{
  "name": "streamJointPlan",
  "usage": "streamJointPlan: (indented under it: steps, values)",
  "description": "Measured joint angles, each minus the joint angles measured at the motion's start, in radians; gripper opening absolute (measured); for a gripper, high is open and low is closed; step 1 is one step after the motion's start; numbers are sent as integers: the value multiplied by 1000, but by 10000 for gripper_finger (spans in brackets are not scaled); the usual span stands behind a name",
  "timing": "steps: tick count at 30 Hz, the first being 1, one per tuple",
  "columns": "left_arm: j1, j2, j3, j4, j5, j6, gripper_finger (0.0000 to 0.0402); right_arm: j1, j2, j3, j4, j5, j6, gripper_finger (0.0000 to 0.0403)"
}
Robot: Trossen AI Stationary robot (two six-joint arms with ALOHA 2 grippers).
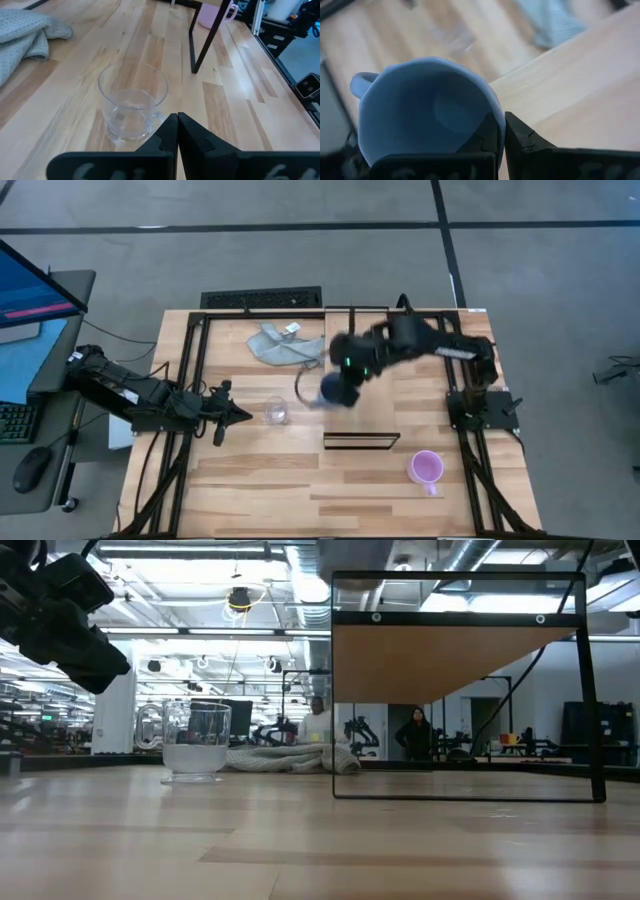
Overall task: Stack small to large cups/mugs on shelf
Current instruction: Put the blue mug on the shelf
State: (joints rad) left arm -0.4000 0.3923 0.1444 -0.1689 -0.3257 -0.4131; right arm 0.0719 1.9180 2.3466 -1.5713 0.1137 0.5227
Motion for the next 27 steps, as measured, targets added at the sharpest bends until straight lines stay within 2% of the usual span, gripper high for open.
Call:
streamJointPlan:
  steps: [11,16,21,27]
  values:
    - [0,0,0,1,-35,-34,0,-267,-5,-26,1,-1,-89,21]
    - [0,0,0,1,-39,-62,0,-349,-60,-155,2,2,-60,21]
    - [0,0,0,-1,-37,-16,0,-402,-109,-315,-2,-11,-24,21]
    - [0,0,0,-1,16,9,0,-451,-125,-360,3,-12,35,21]
